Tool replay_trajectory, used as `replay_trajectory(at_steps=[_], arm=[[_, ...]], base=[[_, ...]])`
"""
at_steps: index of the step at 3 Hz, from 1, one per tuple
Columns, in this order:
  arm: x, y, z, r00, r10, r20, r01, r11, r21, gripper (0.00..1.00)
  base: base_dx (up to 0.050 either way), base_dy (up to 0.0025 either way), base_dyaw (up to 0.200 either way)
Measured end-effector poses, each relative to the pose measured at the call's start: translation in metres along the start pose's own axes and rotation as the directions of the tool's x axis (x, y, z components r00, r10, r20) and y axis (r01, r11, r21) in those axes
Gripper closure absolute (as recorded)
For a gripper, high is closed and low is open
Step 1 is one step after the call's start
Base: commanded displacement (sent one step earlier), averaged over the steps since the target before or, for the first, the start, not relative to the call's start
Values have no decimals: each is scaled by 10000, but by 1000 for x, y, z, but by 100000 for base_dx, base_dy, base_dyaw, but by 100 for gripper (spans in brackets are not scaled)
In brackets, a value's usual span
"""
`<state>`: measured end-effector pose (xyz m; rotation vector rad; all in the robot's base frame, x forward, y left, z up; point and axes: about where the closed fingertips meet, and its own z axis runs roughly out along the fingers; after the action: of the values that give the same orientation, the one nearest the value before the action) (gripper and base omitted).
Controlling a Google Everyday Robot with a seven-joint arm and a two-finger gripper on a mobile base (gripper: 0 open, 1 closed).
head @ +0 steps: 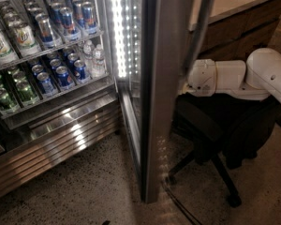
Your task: Close right fridge door
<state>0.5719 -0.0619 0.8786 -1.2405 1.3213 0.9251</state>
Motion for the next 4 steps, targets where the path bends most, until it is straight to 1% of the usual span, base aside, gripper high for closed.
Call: replay_trajectory(at_steps=[1,2,3,4], arm=[[-11,10,41,9977,-607,314,611,9980,-135,100],[-11,10,41,9977,-606,314,611,9980,-134,100],[-15,12,49,9990,-432,77,429,9985,339,100],[-19,14,51,9994,-343,-2,343,9981,514,100]], base=[[0,0,0],[0,0,0],[0,0,0],[0,0,0]])
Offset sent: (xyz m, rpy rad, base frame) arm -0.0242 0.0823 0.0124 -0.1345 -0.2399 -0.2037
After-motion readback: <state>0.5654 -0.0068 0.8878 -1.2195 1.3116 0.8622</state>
